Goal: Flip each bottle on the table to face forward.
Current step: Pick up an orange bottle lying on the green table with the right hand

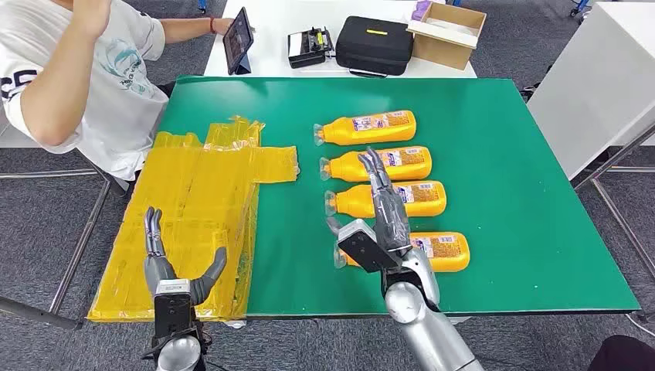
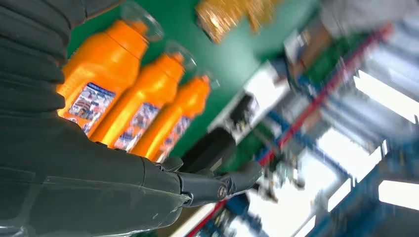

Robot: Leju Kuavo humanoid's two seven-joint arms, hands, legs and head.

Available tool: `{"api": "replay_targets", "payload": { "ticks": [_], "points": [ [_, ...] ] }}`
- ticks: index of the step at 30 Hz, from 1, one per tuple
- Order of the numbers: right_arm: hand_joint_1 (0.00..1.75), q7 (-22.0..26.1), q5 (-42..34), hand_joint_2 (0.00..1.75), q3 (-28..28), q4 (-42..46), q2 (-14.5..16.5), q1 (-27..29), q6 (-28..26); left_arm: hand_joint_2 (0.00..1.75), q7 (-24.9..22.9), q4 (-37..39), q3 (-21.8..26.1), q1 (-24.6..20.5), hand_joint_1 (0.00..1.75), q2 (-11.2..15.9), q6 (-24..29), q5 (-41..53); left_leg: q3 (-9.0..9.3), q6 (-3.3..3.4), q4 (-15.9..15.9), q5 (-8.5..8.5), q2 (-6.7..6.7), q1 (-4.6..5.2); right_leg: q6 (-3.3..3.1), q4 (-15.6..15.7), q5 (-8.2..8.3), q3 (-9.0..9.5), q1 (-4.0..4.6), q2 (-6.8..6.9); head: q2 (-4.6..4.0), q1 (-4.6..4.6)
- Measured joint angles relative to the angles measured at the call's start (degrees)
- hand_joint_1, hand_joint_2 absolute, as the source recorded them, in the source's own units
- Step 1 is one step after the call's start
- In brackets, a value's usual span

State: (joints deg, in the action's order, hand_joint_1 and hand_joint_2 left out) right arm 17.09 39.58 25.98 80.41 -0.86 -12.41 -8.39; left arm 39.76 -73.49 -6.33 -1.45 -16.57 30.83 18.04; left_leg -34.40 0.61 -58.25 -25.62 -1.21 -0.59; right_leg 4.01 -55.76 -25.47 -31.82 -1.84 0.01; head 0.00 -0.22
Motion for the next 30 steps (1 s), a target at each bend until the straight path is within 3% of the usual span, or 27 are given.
{"api": "replay_targets", "payload": {
  "ticks": [2,7,14,24,30],
  "points": [
    [0.00,-0.7,-0.1,1.75,0.7,-0.5,-1.5,-0.8,1.9,1.75,0.0,0.3,0.1,-0.2,0.00,0.0,-0.5,0.1,-0.01,0.00,0.0,0.00,-0.01,0.01,0.00,0.0,0.00,0.00,0.00,0.01,0.00,0.00],
    [0.00,-2.3,-2.2,1.75,4.3,-3.0,-8.6,-3.7,9.1,1.75,-0.2,2.1,0.3,-1.4,0.00,0.0,-1.8,1.1,-0.04,0.00,0.0,0.00,-0.03,0.05,0.01,0.0,0.00,-0.01,-0.03,0.02,0.00,0.00],
    [0.00,-3.8,-3.4,1.75,8.3,-2.9,-15.5,-4.0,11.6,1.75,-0.8,4.6,0.3,-3.2,0.00,-0.1,-2.0,2.0,-0.03,0.00,0.0,-0.01,-0.01,0.04,0.01,0.0,0.00,-0.02,-0.02,0.01,0.00,0.00],
    [0.00,-6.8,2.4,1.75,12.2,1.0,-19.5,-2.0,8.5,1.75,-1.2,5.9,0.5,-4.1,0.00,-0.6,-2.3,2.0,-0.03,0.00,0.0,-0.01,0.00,0.04,0.01,0.0,0.00,-0.03,-0.02,0.01,0.00,-0.01],
    [0.00,-9.1,5.2,1.75,13.2,3.3,-21.8,0.6,8.4,1.75,-3.0,6.5,0.2,-4.5,0.00,-0.6,-7.1,0.2,-0.04,0.01,0.0,-0.01,-0.02,0.04,0.01,0.0,0.00,-0.03,-0.03,0.02,0.00,-0.01]
  ]
}}
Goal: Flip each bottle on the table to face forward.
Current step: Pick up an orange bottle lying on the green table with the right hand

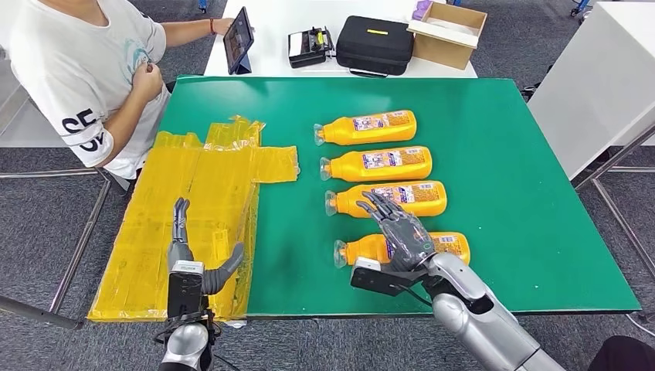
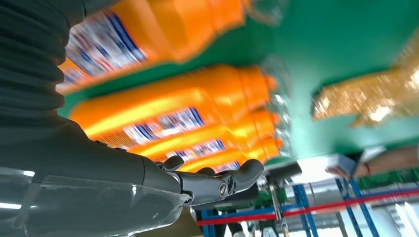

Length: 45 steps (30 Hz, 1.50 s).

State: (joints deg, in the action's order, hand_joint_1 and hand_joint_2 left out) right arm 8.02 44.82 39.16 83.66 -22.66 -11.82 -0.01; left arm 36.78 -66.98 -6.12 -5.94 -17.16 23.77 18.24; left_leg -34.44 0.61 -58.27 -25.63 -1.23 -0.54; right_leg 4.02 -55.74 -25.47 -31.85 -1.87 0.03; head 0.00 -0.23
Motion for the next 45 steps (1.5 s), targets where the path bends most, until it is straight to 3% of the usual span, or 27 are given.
{"api": "replay_targets", "payload": {
  "ticks": [5,12,26,41,45],
  "points": [
    [0.00,-1.0,0.4,1.75,0.5,1.6,-2.6,3.2,0.2,1.75,-1.6,0.1,-0.3,-0.1,0.00,0.0,-4.3,-3.7,-0.02,0.01,0.0,-0.01,0.02,0.01,0.00,0.0,0.00,-0.01,0.00,-0.01,0.00,-0.01],
    [0.00,-2.1,-0.6,1.75,0.0,3.5,-5.1,5.1,1.4,1.75,-1.6,0.2,-0.3,-0.1,0.00,0.0,-5.2,-4.4,0.00,0.01,0.0,-0.01,0.02,0.00,0.00,0.0,0.00,-0.01,0.00,-0.02,0.00,-0.01],
    [0.00,-4.8,1.4,1.75,-4.7,3.1,-5.2,5.6,0.4,1.75,-1.6,1.1,-0.4,-0.1,0.00,0.0,-4.7,-4.4,-0.02,0.01,0.0,-0.01,0.01,0.00,0.00,0.0,0.00,0.00,0.00,-0.01,0.00,-0.01],
    [0.00,-5.2,-0.2,1.75,-6.0,1.7,-5.1,4.8,1.9,1.75,-2.0,1.2,-0.5,-0.1,0.00,0.0,-4.7,-4.4,-0.02,0.01,0.0,-0.01,0.01,0.00,0.00,0.0,0.00,0.01,0.00,-0.01,0.00,-0.01],
    [0.00,-5.8,-0.7,1.75,-7.3,-1.2,-4.2,4.1,2.3,1.75,-1.9,1.3,-0.8,0.0,0.00,0.0,-0.3,-1.2,-0.01,0.01,0.0,-0.01,0.01,0.00,0.01,0.0,0.00,0.01,0.00,-0.01,0.00,-0.01]
  ]
}}
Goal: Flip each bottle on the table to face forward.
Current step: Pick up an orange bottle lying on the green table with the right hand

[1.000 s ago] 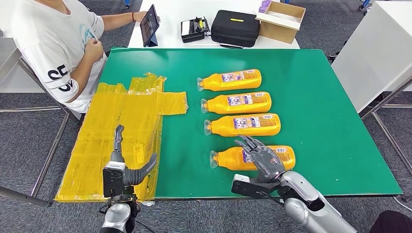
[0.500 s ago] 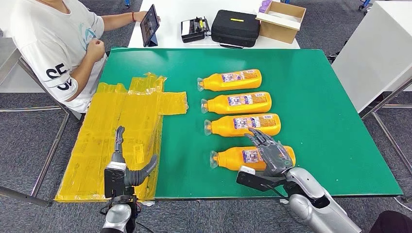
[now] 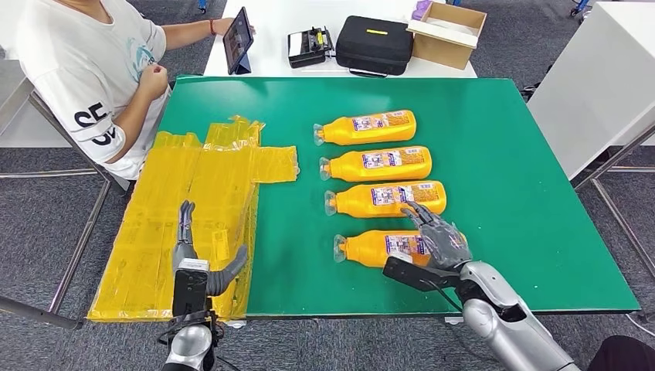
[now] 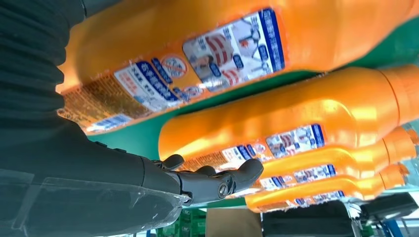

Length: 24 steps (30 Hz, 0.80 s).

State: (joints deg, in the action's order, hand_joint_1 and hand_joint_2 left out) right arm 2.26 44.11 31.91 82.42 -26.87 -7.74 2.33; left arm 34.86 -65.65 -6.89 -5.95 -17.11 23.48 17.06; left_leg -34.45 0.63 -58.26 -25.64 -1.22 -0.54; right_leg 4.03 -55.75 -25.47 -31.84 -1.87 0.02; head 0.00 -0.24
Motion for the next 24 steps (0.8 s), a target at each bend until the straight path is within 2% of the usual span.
{"api": "replay_targets", "payload": {
  "ticks": [5,24],
  "points": [
    [0.00,-0.8,0.7,1.75,-0.1,-1.7,0.9,0.0,0.1,1.75,-0.3,0.3,-0.2,0.1,0.00,0.0,0.2,-0.1,0.00,0.00,0.0,0.00,0.00,0.00,0.00,0.0,0.00,0.00,0.00,0.00,0.00,0.00],
    [0.00,-2.7,1.2,1.75,-0.1,-2.5,-0.3,0.4,1.9,1.75,-0.3,0.8,-0.2,0.2,0.00,0.1,-0.2,-1.0,0.00,0.00,0.0,0.00,0.00,0.01,0.00,0.0,0.00,0.00,-0.01,0.00,0.00,0.00]
  ]
}}
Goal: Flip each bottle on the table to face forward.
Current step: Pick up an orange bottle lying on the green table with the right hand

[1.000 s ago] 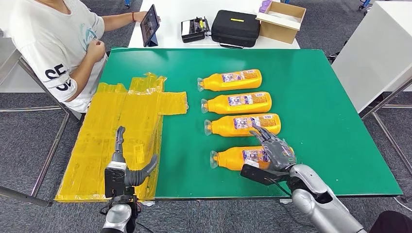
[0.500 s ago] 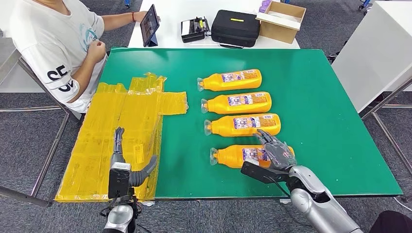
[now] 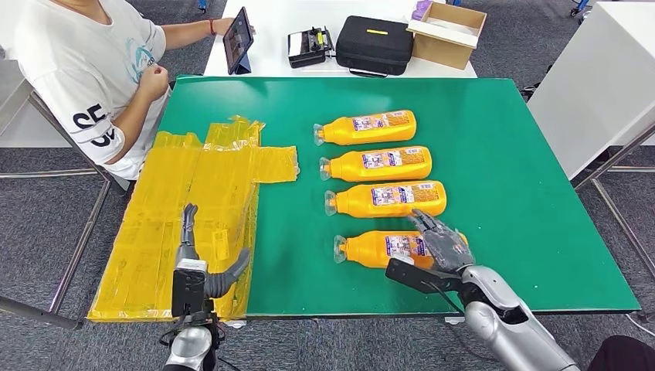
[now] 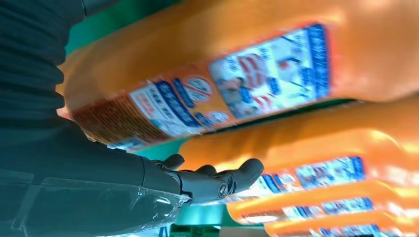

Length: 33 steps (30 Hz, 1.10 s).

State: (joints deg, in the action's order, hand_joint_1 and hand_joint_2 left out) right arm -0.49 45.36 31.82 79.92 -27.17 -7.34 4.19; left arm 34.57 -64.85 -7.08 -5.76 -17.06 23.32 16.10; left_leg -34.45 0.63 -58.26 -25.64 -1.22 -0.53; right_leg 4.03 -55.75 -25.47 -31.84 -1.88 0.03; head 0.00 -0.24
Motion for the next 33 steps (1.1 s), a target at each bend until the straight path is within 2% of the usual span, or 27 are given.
{"api": "replay_targets", "payload": {
  "ticks": [12,21,33],
  "points": [
    [0.00,-0.6,-6.4,1.75,0.2,0.0,-6.0,-3.8,8.8,1.75,1.1,0.9,0.2,0.2,0.00,0.0,1.3,-0.8,0.01,0.00,0.0,0.00,-0.01,0.02,0.01,0.0,0.01,0.01,-0.01,0.01,0.00,-0.01],
    [0.00,-1.2,-9.8,1.75,2.7,0.0,-9.9,-5.4,10.3,1.75,1.3,1.5,0.3,-0.1,0.00,0.1,1.3,-1.7,0.00,0.00,0.0,0.00,-0.01,0.02,0.01,0.0,0.01,0.01,-0.01,0.01,0.00,-0.01],
    [0.00,-2.2,-14.9,1.75,6.5,0.0,-14.7,-9.4,14.9,1.75,1.8,2.7,0.3,-0.3,0.00,0.1,0.5,-3.5,0.00,0.00,0.0,0.00,-0.01,0.04,0.01,0.0,0.01,0.02,-0.01,0.01,0.00,-0.01]
  ]
}}
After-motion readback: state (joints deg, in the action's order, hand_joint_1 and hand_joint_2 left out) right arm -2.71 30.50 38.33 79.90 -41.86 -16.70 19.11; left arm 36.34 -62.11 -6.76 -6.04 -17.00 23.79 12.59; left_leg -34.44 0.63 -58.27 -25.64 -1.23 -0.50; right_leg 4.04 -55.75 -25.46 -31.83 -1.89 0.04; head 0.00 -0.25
